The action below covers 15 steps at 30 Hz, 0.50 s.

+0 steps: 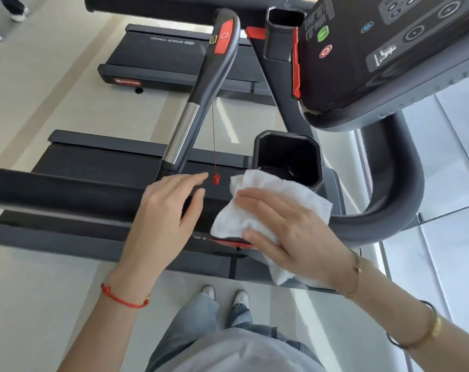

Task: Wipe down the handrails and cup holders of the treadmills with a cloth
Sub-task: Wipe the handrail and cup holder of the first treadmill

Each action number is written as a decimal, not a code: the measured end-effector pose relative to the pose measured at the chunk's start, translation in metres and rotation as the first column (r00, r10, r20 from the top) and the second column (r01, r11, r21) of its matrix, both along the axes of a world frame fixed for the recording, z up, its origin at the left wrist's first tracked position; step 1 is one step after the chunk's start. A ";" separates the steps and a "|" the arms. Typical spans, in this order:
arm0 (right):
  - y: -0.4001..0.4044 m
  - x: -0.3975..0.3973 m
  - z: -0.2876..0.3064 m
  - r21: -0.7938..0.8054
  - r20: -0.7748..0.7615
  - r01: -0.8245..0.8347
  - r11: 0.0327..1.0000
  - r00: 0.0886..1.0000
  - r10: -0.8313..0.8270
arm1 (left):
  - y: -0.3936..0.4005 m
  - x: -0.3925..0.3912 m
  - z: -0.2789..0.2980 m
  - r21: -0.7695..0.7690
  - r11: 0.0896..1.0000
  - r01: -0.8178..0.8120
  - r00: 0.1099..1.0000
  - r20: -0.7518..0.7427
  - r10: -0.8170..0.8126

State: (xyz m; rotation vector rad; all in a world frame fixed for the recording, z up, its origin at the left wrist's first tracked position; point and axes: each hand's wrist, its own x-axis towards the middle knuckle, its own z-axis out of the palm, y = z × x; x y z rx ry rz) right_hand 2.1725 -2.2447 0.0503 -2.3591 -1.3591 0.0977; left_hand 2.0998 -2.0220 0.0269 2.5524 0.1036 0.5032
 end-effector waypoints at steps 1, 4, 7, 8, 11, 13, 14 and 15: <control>0.007 -0.002 -0.002 -0.012 0.072 0.016 1.000 0.997 -0.015 | 0.005 -0.005 -0.002 0.015 1.000 -0.012 1.000 0.017 0.012; 0.032 -0.006 -0.008 -0.031 0.220 0.044 0.999 0.975 -0.036 | 0.022 -0.019 -0.006 0.064 0.997 -0.043 0.998 0.055 0.039; 0.065 -0.014 -0.015 -0.052 0.306 0.059 0.997 0.951 -0.040 | 0.044 -0.029 -0.009 0.114 0.991 -0.071 0.994 0.088 0.061; 0.078 -0.016 -0.017 -0.053 0.323 0.061 0.997 0.945 -0.040 | 0.053 -0.031 -0.010 0.128 0.989 -0.080 0.993 0.097 0.068; 0.120 -0.026 -0.021 -0.040 0.357 0.077 0.996 0.932 -0.058 | 0.084 -0.036 -0.012 0.164 0.982 -0.098 0.991 0.106 0.081; 0.146 -0.032 -0.021 -0.027 0.357 0.095 0.995 0.931 -0.079 | 0.108 -0.040 -0.013 0.173 0.979 -0.105 0.990 0.107 0.087; 0.158 -0.036 -0.021 -0.021 0.353 0.105 0.994 0.931 -0.091 | 0.121 -0.042 -0.013 0.177 0.979 -0.104 0.991 0.107 0.086; 0.171 -0.039 -0.021 -0.018 0.348 0.115 0.993 0.932 -0.102 | 0.135 -0.045 -0.013 0.181 0.978 -0.101 0.991 0.107 0.083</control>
